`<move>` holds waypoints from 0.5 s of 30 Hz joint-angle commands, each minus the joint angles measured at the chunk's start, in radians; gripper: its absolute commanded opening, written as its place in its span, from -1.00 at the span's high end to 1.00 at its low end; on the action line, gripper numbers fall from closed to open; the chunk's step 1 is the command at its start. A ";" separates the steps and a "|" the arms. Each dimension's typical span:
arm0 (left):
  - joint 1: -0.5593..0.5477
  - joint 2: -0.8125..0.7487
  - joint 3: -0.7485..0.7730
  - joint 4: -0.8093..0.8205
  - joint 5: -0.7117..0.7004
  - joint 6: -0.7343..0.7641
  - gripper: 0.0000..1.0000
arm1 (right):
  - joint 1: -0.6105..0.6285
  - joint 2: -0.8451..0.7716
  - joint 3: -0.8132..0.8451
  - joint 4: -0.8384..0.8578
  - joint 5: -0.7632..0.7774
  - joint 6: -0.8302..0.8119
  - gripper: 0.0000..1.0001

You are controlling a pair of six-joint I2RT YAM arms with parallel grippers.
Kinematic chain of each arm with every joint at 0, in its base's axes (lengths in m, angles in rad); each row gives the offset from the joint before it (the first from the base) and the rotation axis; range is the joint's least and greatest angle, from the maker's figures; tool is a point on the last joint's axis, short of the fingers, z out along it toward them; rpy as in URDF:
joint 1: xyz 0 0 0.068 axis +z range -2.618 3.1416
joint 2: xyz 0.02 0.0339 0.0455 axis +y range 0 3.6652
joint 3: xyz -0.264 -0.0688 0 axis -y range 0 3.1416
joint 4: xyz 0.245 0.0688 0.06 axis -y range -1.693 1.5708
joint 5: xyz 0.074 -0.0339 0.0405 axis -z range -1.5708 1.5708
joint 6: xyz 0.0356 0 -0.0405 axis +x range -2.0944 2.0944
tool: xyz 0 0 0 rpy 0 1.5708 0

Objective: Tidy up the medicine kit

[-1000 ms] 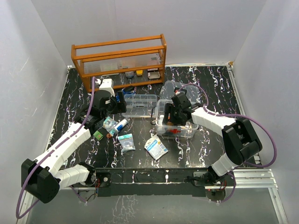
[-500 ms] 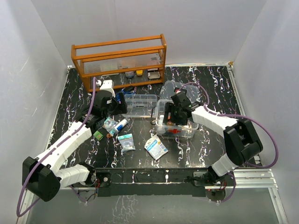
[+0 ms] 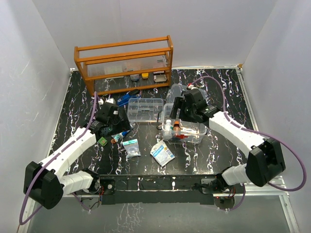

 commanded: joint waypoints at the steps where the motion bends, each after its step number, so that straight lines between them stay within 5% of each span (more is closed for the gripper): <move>1: 0.004 -0.057 -0.066 -0.066 0.175 -0.072 -0.51 | 0.004 -0.094 0.031 0.033 -0.022 -0.035 -0.48; 7: -0.018 -0.085 -0.173 0.195 0.522 -0.163 -0.27 | 0.019 -0.178 -0.004 0.068 -0.066 -0.015 -0.42; 15: -0.119 -0.023 -0.343 0.446 0.534 -0.353 -0.23 | 0.026 -0.262 -0.076 0.100 -0.071 0.037 -0.33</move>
